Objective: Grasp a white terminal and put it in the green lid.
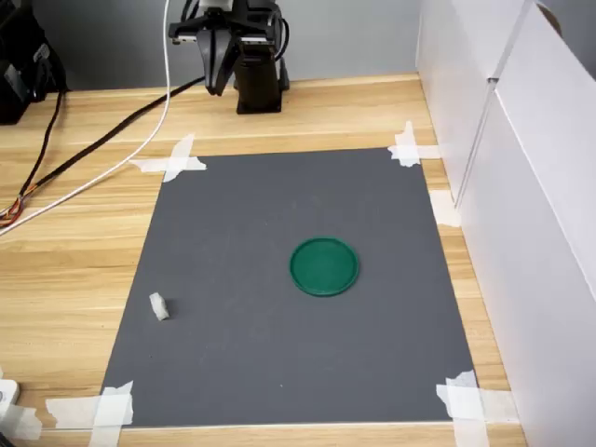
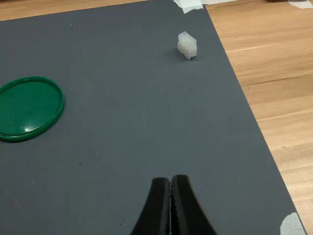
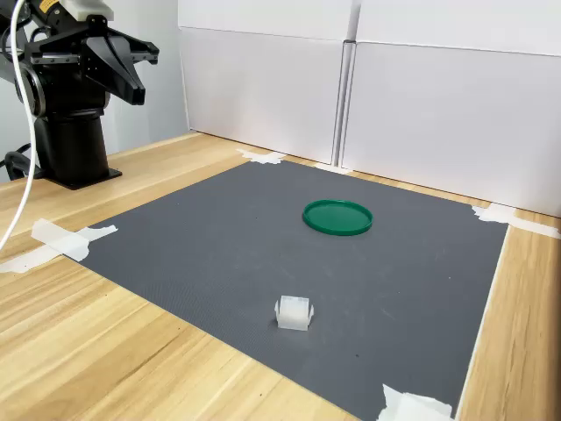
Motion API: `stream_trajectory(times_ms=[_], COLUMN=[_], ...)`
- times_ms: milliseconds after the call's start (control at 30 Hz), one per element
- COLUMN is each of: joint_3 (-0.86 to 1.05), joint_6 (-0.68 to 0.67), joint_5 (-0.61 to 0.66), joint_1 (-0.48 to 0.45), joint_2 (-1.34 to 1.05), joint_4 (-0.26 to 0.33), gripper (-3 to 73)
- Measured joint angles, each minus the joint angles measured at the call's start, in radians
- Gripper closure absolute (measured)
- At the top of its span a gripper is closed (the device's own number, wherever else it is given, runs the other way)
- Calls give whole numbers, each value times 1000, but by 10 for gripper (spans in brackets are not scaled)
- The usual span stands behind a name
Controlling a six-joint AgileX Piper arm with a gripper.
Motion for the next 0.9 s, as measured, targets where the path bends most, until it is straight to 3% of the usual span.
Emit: stream_trajectory(times_ms=[700,900], joint_3=[-6,-67], joint_6=[0,-3], joint_5=[13,28], joint_1=[0,0], joint_2=[1,107], joint_4=[15,19], gripper=[716,716])
